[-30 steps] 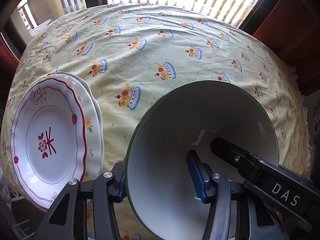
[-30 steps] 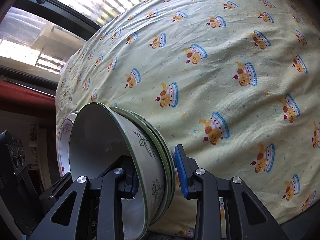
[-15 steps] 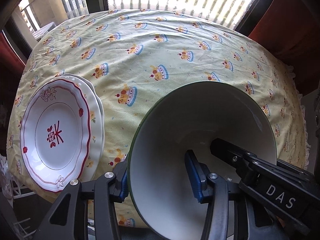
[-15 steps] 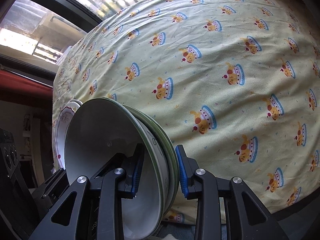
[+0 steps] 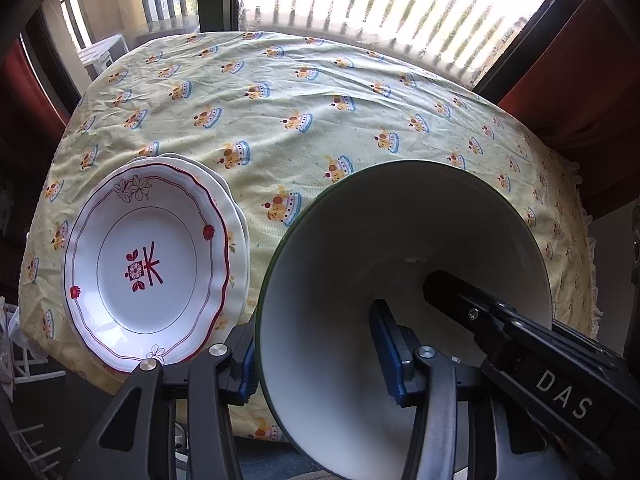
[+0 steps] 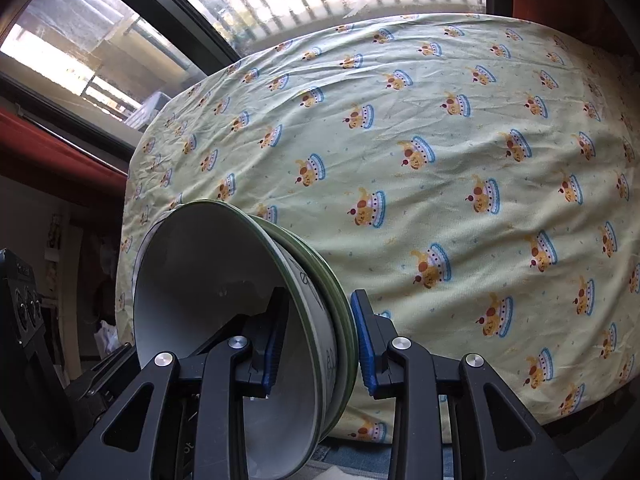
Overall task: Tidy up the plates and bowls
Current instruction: 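Carry the nested bowls over the plate stack and lower them onto it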
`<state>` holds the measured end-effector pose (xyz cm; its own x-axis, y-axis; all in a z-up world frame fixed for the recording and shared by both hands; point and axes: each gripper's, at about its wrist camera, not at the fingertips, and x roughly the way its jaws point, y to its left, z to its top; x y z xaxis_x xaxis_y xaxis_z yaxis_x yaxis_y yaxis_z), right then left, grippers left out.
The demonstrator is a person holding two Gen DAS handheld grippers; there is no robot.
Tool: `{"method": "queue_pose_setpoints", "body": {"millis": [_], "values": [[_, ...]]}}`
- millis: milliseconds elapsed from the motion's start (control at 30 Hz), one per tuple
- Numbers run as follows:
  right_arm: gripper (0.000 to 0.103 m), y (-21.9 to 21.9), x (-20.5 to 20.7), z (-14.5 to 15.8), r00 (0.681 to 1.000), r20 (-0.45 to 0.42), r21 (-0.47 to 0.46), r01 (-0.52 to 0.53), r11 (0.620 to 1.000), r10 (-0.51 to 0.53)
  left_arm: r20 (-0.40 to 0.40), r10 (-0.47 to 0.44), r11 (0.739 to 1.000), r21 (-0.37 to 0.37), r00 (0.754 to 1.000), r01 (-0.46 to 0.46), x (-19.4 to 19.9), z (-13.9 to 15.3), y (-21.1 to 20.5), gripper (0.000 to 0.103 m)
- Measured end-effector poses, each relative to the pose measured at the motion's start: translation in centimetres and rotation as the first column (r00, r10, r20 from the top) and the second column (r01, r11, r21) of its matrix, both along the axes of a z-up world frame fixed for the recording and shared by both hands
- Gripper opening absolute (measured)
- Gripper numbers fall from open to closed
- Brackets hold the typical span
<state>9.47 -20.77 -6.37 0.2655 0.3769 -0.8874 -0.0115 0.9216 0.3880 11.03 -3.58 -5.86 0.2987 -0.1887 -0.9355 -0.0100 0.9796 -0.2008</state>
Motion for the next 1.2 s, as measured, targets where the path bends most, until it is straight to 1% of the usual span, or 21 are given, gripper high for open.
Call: {"method": "queue_pose_setpoints", "body": {"millis": [267, 567, 1000, 1200], "values": [[0.035, 2.8, -0.3, 0.9, 0.998, 0.010, -0.002, 0.056, 0.998, -0.056, 0.027, -0.053, 0.999, -0.004, 0.998, 0.053, 0.5, 0.9, 2.9, 0.048], [0.035, 7.1, -0.6, 1.8, 0.995, 0.022, -0.020, 0.100, 0.995, -0.100, 0.038, -0.078, 0.996, -0.027, 0.996, 0.079, 1.2, 1.3, 7.2, 0.048], [0.035, 14.5, -0.3, 1.7, 0.993, 0.018, -0.051, 0.120, 0.992, -0.119, 0.026, -0.086, 0.995, -0.057, 0.996, 0.088, 1.6, 0.2, 14.4, 0.048], [0.035, 17.5, 0.0, 1.1, 0.992, 0.004, -0.063, 0.128, 0.990, -0.128, 0.001, -0.091, 0.993, -0.069, 0.996, 0.091, 2.1, -0.9, 17.2, 0.048]]}}
